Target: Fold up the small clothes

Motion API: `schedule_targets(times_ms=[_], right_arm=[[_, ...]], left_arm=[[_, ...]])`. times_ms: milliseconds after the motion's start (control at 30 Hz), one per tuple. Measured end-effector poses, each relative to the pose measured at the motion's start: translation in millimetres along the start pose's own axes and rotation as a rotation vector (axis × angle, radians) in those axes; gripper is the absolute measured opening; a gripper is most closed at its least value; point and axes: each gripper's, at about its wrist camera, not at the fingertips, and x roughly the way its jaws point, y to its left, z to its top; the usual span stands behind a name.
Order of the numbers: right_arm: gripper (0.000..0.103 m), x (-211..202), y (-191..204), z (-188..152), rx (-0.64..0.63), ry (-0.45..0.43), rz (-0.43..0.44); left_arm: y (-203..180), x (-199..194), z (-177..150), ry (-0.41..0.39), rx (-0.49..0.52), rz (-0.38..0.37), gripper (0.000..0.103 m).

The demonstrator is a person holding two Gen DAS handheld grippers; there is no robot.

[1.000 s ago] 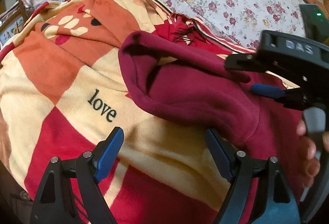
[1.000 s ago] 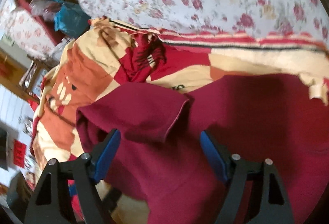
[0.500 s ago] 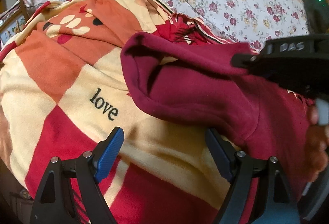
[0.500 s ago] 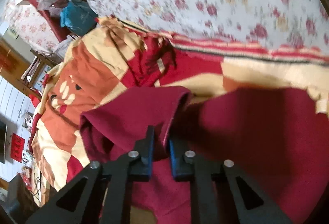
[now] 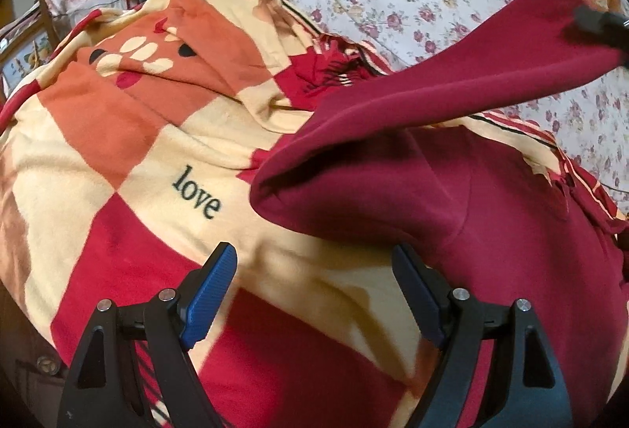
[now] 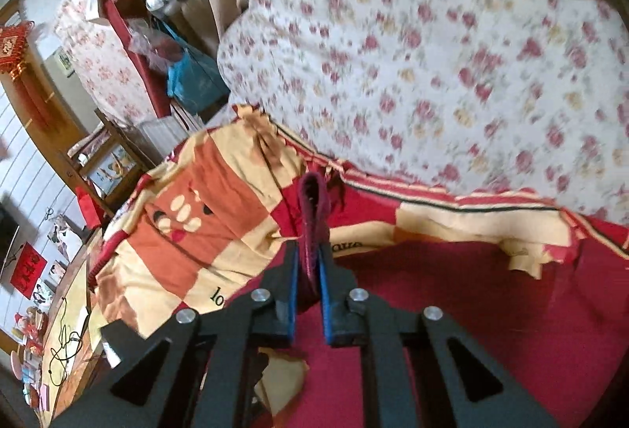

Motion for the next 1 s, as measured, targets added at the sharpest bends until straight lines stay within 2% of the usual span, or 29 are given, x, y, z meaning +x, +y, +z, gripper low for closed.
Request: schedule_targets(times_ms=[233,500,767,1000], right_arm=[[0.009,-69,-6,1,-0.028,-0.089,-0.025],[0.009,-132,-49,-8,0.014,-0.137,-0.106],[0.009,-172,-110,-34,0.082,-0.123,-0.223],[0.008,-180,-166,-68,0.161,-0.082,-0.329]], left_arm=[[-11,-3,-3,0.018,-0.011,-0.012,0.063],[-16,-9,-5,0.009,-0.004,0.02,0.063],[-24,-1,-15,0.055,0.003,0.024,0.063],[-26,-19,-11,0.026,0.016,0.015,0.063]])
